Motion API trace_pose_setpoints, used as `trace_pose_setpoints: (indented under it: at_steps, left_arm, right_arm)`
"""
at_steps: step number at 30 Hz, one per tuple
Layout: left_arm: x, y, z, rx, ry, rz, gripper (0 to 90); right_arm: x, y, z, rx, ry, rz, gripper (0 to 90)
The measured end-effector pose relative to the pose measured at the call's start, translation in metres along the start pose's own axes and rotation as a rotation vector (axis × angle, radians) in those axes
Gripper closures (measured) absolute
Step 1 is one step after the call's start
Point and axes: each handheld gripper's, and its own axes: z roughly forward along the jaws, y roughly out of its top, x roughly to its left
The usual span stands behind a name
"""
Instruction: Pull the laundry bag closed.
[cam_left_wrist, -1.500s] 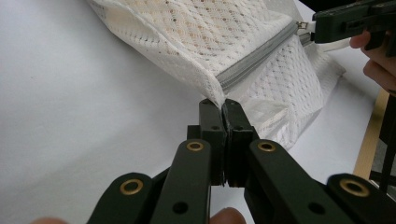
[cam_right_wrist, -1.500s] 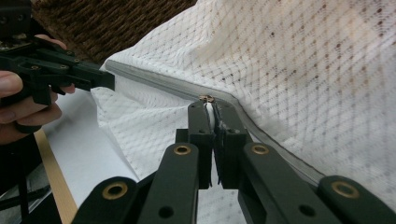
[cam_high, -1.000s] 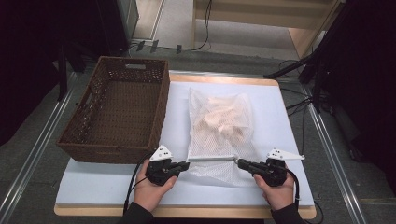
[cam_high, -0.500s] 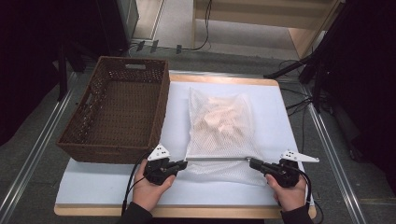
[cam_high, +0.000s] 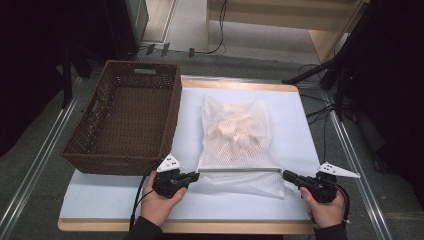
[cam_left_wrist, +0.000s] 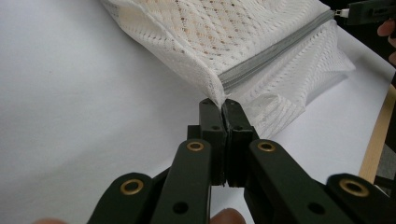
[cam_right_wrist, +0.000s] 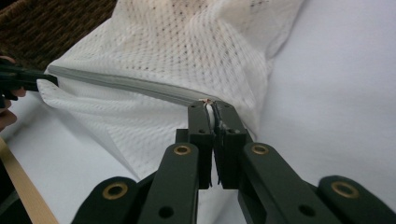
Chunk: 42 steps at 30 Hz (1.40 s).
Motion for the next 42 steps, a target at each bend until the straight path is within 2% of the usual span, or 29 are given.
trace_pose_setpoints:
  at_steps: [7,11,16,19,21,23,24,26,29,32,38,40,42]
  left_arm:
    - [-0.002,0.0,0.0,0.001,-0.001,0.011,89.0]
    - [-0.002,0.0,0.001,0.002,0.0,0.011,89.1]
    - [-0.004,-0.001,0.001,0.0,-0.004,0.019,89.2]
    - [-0.003,-0.001,0.001,-0.001,-0.001,0.009,89.2]
    - [0.0,-0.003,0.002,0.015,-0.021,-0.008,88.3]
    - [0.003,-0.008,-0.002,-0.017,-0.039,0.0,82.9]
    - [0.003,-0.008,-0.003,-0.025,-0.053,-0.006,77.7]
    - [0.003,-0.01,-0.009,-0.066,-0.065,-0.001,68.6]
    - [0.002,-0.01,-0.016,-0.116,-0.07,0.009,55.1]
    - [0.002,-0.01,-0.02,-0.144,-0.083,0.011,42.8]
    - [0.002,-0.011,-0.028,-0.206,-0.073,0.033,23.8]
    - [0.003,-0.012,-0.031,-0.224,-0.086,0.037,14.9]
    - [0.005,-0.013,-0.036,-0.239,-0.104,0.031,10.0]
  right_arm:
    - [-0.01,-0.003,-0.011,-0.002,-0.012,0.017,87.4]
    - [-0.012,-0.004,-0.013,0.008,-0.033,0.019,87.5]
    - [-0.015,-0.003,-0.015,0.011,-0.035,0.036,87.4]
    - [-0.015,-0.003,-0.016,0.01,-0.039,0.025,87.4]
    - [-0.013,-0.004,-0.015,0.006,-0.031,0.02,87.2]
    - [-0.012,-0.004,-0.015,-0.009,-0.008,0.0,85.4]
    - [-0.012,-0.003,-0.015,-0.024,0.004,-0.012,79.4]
    - [-0.009,-0.003,-0.014,-0.032,-0.003,-0.037,68.4]
    - [-0.004,-0.004,-0.009,-0.035,-0.035,-0.091,51.7]
    - [-0.001,-0.005,-0.006,-0.038,-0.055,-0.119,37.5]
    - [0.004,-0.004,-0.007,-0.056,-0.101,-0.15,15.9]
    - [0.004,-0.004,-0.007,-0.054,-0.103,-0.161,11.0]
    - [0.004,-0.005,-0.007,-0.053,-0.103,-0.168,9.0]
